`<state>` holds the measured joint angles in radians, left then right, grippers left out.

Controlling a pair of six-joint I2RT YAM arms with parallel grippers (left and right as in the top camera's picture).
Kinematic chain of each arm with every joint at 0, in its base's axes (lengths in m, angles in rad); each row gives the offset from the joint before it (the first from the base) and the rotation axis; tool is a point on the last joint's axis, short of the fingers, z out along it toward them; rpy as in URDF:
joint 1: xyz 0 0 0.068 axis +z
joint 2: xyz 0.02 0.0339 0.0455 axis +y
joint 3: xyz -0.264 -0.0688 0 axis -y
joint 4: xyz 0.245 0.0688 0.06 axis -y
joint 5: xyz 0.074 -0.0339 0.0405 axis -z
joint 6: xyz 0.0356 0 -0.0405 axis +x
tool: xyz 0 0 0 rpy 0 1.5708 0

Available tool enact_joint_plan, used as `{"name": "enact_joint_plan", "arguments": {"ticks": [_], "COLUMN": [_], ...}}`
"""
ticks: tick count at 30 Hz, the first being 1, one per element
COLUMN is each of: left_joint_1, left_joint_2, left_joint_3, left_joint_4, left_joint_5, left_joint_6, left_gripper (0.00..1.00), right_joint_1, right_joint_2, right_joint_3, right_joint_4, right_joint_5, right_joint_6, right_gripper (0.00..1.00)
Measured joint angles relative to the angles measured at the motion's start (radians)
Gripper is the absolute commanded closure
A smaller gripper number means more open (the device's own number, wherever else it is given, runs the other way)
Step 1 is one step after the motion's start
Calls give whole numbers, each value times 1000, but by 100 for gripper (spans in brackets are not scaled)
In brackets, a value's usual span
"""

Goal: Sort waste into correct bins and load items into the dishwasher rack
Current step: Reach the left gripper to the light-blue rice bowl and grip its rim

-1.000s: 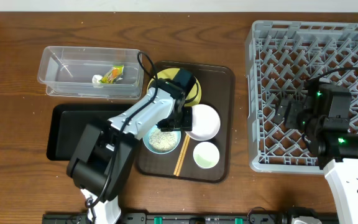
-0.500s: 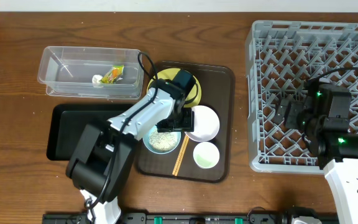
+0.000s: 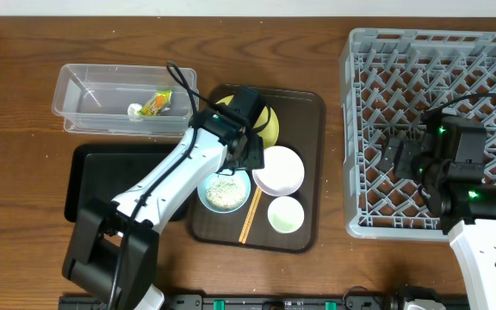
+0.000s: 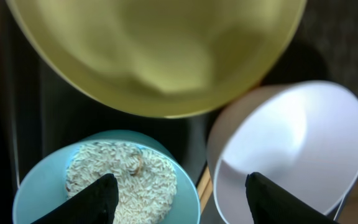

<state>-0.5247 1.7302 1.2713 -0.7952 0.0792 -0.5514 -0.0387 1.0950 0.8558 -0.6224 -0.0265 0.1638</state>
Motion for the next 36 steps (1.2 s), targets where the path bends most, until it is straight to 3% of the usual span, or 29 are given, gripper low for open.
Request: {"name": "enact_joint_plan", "arguments": {"ticks": [10,20,36], "left_joint_1": [24,24,-34], "left_joint_2": [24,135,150], "left_joint_3": [0,-2,-2], "left_joint_4": [22,24,56], "left_joint_5": [-43,-49,-53], "left_joint_6": [-126,-153,-156], "left_gripper": [32,32,37], "right_joint_1": [0,0,0], "right_joint_2": [0,0,0], "right_joint_3": [0,0,0], "right_joint_4": [-2,-3,-9], "right_joint_5": [0,0,0], "right_joint_6": [0,0,0], "right_gripper": [1,1,1]}}
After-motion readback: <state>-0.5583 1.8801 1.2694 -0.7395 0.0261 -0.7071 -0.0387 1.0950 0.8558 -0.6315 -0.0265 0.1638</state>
